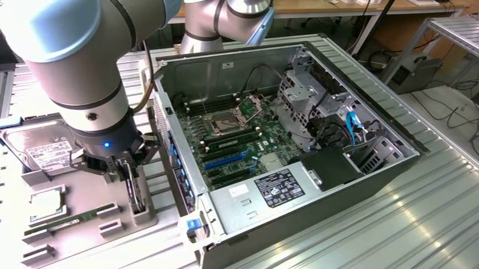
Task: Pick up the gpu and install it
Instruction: 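Pick up the gpu and move the gpu toward the slot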
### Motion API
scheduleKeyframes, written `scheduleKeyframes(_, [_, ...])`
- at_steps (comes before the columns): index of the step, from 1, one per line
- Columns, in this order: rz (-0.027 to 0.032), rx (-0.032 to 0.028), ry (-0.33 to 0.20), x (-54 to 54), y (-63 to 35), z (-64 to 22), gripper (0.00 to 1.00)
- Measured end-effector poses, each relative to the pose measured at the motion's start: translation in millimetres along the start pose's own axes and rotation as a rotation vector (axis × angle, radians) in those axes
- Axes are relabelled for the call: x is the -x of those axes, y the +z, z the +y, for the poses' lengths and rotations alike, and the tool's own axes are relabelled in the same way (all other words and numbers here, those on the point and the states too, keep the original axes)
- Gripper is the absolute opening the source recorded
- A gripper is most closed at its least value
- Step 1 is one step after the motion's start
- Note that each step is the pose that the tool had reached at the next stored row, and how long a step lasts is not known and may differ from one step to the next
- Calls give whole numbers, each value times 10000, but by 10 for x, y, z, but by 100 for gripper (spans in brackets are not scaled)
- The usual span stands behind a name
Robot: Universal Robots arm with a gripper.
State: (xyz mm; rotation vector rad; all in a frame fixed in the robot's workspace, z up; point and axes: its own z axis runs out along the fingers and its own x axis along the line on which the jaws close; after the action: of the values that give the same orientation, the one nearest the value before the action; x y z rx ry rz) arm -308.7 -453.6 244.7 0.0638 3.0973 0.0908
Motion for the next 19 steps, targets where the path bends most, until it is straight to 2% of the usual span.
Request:
scheduleKeyframes(8, [95,34,-801,0,2,0,26])
scheduleKeyframes(14, [107,79,-823,1,-13,1,26])
scheduleKeyframes(19, [109,140,-820,5,-117,6,26])
